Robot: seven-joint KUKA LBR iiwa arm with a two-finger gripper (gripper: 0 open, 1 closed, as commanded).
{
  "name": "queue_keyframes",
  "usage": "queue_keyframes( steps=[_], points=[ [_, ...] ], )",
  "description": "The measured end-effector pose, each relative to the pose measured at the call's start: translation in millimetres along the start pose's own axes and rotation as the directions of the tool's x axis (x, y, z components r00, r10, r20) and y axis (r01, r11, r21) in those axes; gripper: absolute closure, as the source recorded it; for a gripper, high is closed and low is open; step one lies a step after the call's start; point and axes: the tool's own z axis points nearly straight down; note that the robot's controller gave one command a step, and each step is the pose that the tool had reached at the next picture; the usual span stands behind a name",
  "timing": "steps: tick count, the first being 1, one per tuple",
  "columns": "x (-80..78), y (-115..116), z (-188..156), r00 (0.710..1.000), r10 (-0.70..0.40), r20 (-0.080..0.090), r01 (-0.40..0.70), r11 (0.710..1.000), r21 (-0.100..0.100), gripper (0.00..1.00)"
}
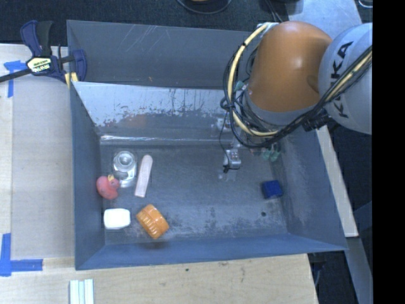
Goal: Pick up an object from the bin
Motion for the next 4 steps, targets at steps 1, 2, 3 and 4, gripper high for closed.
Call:
queue_keyframes(
  steps=[1,2,3,4],
  points=[
    [-23.1,113.8,155.7,0.992,-0.127,-0.009,0.127,0.992,-0.002,0.00],
    [-37.7,138.5,71.2,0.996,-0.089,0.005,0.089,0.996,-0.001,0.00],
    [-31.5,172.0,122.8,0.864,-0.503,-0.008,0.503,0.864,-0.007,0.00],
    [-29.7,154.8,148.5,0.741,-0.671,0.017,0.671,0.741,0.005,0.00]
  ],
)
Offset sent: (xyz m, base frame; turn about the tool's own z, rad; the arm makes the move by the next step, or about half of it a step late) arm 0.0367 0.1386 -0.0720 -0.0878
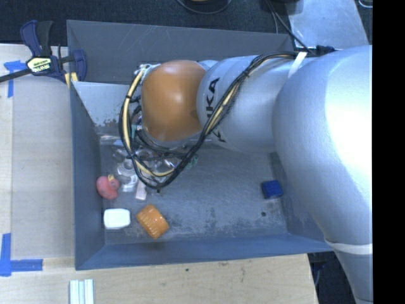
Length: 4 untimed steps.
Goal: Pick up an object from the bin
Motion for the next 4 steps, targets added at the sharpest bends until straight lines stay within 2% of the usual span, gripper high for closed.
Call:
queue_keyframes(
  steps=[1,4],
  points=[
    [-21.2,-0.1,-2.6,0.982,-0.189,-0.011,0.189,0.982,-0.010,1.00],
    [-21.2,-0.5,-16.0,0.982,-0.187,-0.008,0.187,0.982,-0.009,1.00]
  ],
)
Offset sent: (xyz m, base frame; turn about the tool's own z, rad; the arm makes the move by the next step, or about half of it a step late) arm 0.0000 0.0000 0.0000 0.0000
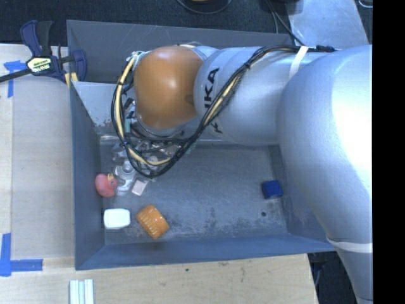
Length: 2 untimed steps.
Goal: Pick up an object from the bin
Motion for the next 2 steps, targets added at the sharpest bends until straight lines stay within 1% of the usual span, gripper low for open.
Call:
queue_keyframes(
  steps=[2],
  points=[
    [-0.7,0.0,-7.6,1.000,0.001,0.003,-0.001,1.000,0.001,1.00]
  ],
)
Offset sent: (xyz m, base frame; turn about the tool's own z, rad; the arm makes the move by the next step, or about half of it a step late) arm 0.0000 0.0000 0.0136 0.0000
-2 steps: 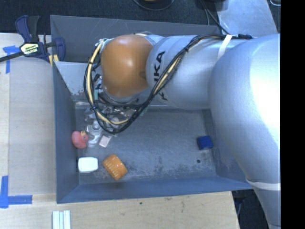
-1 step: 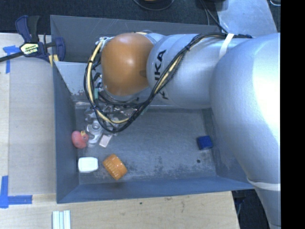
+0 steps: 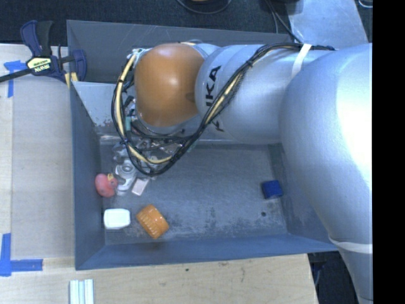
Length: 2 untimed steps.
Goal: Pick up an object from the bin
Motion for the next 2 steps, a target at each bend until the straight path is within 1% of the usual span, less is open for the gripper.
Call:
queue_keyframes(
  steps=[1,2],
  points=[
    [0.0,0.0,-1.8,1.000,0.001,0.001,-0.001,1.000,0.000,1.00],
    [1.2,0.9,-7.9,1.000,0.001,-0.004,-0.001,1.000,-0.003,1.00]
  ],
)
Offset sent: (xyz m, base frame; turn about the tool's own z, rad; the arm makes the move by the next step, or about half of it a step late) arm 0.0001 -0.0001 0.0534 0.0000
